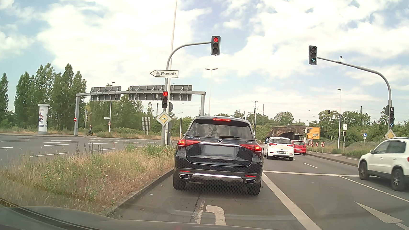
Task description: Follow the waypoints while adhering to traffic rules and regulations
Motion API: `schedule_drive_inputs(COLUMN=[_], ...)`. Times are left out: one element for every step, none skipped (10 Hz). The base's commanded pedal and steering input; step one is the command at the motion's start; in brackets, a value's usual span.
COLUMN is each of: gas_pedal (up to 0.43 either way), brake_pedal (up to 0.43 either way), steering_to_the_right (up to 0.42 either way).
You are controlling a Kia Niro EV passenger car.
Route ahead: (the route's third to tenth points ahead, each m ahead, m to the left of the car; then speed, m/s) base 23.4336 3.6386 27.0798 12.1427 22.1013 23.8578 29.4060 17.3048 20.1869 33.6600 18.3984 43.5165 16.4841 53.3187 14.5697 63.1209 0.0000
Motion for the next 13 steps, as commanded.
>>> schedule_drive_inputs(gas_pedal=[0.000, 0.000, 0.000, 0.000, 0.000, 0.000, 0.000, 0.000, 0.000, 0.000, 0.000, 0.000, 0.000], brake_pedal=[0.299, 0.299, 0.299, 0.299, 0.299, 0.299, 0.299, 0.299, 0.299, 0.299, 0.299, 0.299, 0.299], steering_to_the_right=[0.004, 0.004, 0.004, 0.004, 0.004, 0.004, 0.004, 0.004, 0.004, 0.004, 0.004, 0.004, 0.004])
